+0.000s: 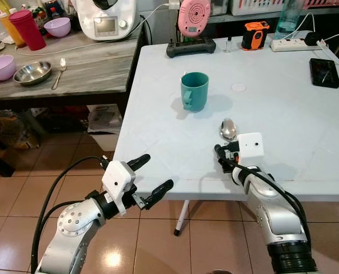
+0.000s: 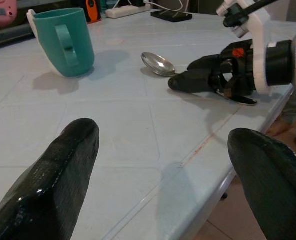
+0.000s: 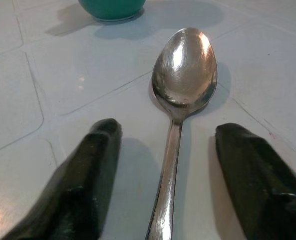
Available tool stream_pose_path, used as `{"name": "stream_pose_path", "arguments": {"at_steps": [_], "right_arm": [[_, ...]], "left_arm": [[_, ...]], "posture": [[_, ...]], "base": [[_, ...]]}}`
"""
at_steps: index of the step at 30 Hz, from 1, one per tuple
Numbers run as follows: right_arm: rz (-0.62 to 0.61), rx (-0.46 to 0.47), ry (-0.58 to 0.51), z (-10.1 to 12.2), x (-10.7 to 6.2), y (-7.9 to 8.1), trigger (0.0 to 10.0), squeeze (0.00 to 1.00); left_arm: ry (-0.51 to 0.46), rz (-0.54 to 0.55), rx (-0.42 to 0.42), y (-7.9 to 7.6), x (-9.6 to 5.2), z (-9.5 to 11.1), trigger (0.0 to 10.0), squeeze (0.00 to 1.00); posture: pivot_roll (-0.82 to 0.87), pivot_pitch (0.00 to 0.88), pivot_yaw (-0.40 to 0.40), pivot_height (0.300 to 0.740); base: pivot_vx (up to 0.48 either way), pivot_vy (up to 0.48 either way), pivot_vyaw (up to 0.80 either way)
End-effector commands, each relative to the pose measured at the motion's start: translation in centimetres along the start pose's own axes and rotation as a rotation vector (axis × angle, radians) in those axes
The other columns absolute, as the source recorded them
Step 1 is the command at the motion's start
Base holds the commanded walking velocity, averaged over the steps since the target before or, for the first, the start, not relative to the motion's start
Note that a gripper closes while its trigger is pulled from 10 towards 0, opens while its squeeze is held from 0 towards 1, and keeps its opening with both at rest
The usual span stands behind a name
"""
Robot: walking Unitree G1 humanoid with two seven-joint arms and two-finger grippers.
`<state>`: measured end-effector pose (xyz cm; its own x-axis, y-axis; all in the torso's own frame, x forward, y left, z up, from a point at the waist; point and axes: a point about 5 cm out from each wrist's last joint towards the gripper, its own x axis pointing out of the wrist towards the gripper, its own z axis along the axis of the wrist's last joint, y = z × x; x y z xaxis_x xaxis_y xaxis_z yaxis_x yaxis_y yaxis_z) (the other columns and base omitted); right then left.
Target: Setting the table
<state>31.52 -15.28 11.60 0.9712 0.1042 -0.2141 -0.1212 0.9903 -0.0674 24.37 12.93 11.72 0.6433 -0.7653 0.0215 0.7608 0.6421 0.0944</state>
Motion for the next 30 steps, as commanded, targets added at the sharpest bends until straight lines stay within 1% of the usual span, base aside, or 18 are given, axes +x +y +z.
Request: {"name": "stream_pose_path", "arguments": {"at_steps": [1, 7, 10, 15, 17, 22, 30], "right_arm": [[0.014, 0.016, 0.031, -0.5, 0.2, 0.1, 0.0, 0.0], [0.037, 0.025, 0.069, -1.1, 0.2, 0.5, 0.0, 0.0], [0.032, 0.027, 0.084, -1.6, 0.0, 0.5, 0.0, 0.0], [0.031, 0.033, 0.092, -1.8, 0.0, 0.5, 0.0, 0.0], [0.033, 0.039, 0.098, -1.9, 0.1, 0.5, 0.0, 0.0], [0.029, 0.055, 0.114, -2.1, 0.1, 0.4, 0.0, 0.0], [0.011, 0.083, 0.138, -2.5, 0.1, 0.1, 0.0, 0.0]], "left_arm": [[0.019, -0.014, 0.008, 0.1, -0.2, -0.3, 10.0, 0.0], [0.028, -0.033, 0.024, 0.3, -0.2, -0.3, 10.0, 0.0], [0.031, -0.037, 0.028, 0.3, -0.2, -0.4, 10.0, 0.0], [0.039, -0.042, 0.026, 0.4, -0.2, -0.5, 10.0, 0.0], [0.046, -0.029, 0.009, 0.5, -0.2, -0.6, 10.0, 0.0], [0.054, -0.046, 0.022, 0.5, -0.1, -0.7, 10.0, 0.0], [0.055, -0.055, 0.016, 0.3, -0.1, -0.7, 10.0, 0.0]], "posture": [[-0.26, 0.124, 0.119, 0.74], [-0.26, 0.125, 0.12, 0.74], [-0.26, 0.123, 0.122, 0.74], [-0.26, 0.121, 0.121, 0.74], [-0.26, 0.12, 0.121, 0.74], [-0.26, 0.119, 0.122, 0.74], [-0.26, 0.119, 0.124, 0.74]], "base": [[0.0, 0.0, 0.0], [0.0, 0.0, 0.0], [0.0, 0.0, 0.0], [0.0, 0.0, 0.0], [0.0, 0.0, 0.0], [0.0, 0.0, 0.0], [0.0, 0.0, 0.0]]}}
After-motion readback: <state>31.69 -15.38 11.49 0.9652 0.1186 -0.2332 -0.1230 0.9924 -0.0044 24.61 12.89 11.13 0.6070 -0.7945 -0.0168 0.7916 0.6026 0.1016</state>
